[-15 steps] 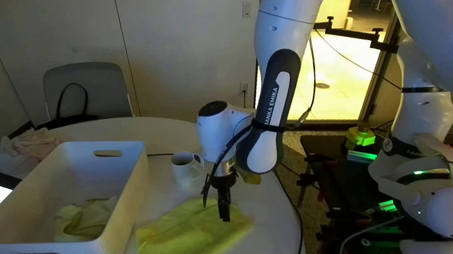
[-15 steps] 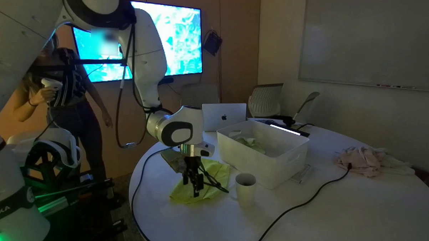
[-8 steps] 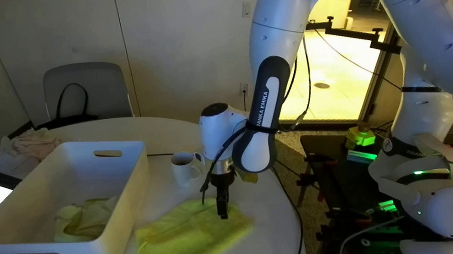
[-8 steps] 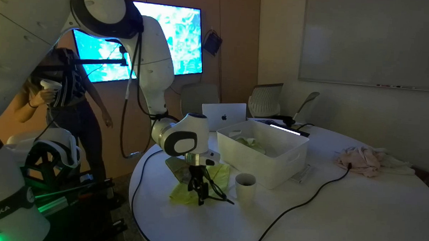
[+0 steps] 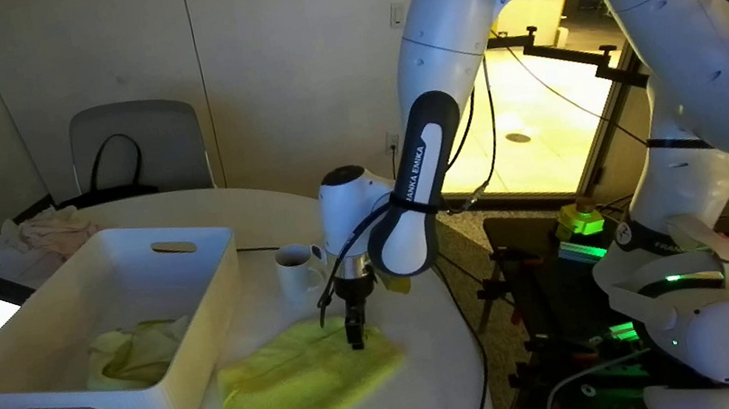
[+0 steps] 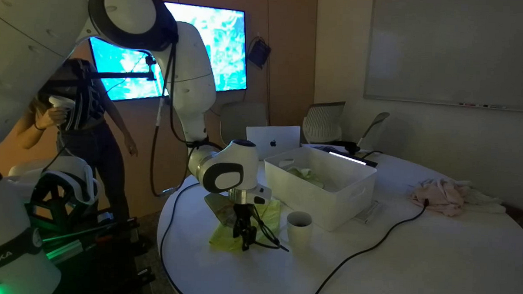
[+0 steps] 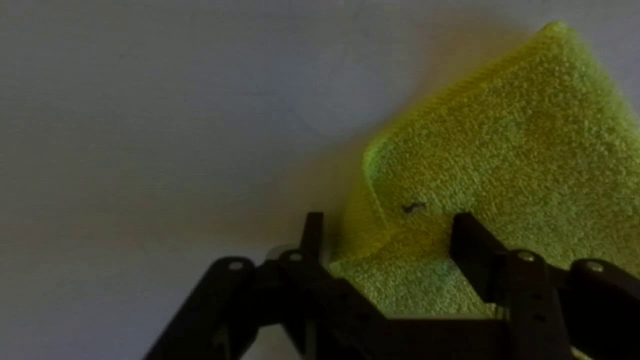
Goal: Pick up the clothes from the table and put them in the box and pick up the black objects from the table and put them in the cup
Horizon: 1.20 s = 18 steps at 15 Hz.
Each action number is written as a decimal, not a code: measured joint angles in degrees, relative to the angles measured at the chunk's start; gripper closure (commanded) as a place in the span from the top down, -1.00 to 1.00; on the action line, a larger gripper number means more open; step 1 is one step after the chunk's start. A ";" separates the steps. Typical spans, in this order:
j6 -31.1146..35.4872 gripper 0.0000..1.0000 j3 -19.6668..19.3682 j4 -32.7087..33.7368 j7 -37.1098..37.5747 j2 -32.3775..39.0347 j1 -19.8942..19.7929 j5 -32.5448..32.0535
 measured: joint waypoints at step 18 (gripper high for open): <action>2.07 -0.86 -8.03 0.24 1.90 -2.45 9.60 -0.84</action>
